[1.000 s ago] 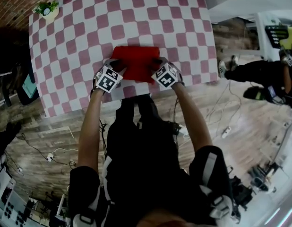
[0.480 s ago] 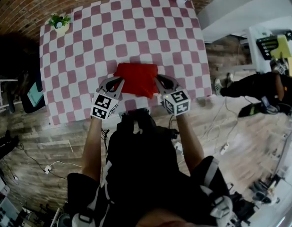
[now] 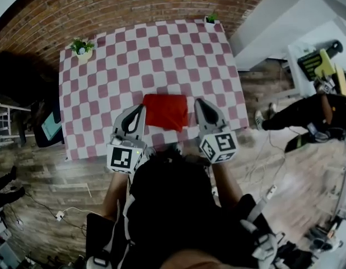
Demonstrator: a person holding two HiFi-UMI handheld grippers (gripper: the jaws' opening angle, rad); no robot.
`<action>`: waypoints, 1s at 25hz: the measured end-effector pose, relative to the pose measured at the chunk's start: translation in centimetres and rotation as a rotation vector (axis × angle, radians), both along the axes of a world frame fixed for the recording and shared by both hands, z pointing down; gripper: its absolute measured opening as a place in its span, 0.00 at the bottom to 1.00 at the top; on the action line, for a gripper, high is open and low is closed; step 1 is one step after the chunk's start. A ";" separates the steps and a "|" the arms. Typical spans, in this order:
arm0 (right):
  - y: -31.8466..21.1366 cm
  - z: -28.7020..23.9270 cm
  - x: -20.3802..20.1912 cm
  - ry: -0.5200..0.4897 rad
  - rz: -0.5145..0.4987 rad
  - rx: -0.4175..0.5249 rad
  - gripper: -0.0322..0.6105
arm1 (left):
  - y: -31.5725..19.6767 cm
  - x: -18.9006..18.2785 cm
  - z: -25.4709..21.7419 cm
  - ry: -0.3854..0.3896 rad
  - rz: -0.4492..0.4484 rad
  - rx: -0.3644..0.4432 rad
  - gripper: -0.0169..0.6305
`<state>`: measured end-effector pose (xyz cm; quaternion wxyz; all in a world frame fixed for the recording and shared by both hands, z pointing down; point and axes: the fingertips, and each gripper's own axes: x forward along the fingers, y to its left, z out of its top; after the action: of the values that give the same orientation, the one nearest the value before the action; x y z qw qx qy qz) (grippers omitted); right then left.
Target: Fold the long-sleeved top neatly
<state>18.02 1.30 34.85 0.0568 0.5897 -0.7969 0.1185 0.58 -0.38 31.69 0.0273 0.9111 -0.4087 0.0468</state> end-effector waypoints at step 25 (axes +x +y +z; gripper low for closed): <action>3.9 0.6 -1.3 0.030 0.036 0.007 0.06 | 2.4 -1.5 1.8 -0.008 -0.113 0.003 0.04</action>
<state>16.69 5.16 35.44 0.0644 0.6058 -0.7857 0.1078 -0.91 2.03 33.48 0.0271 0.8863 -0.4598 0.0480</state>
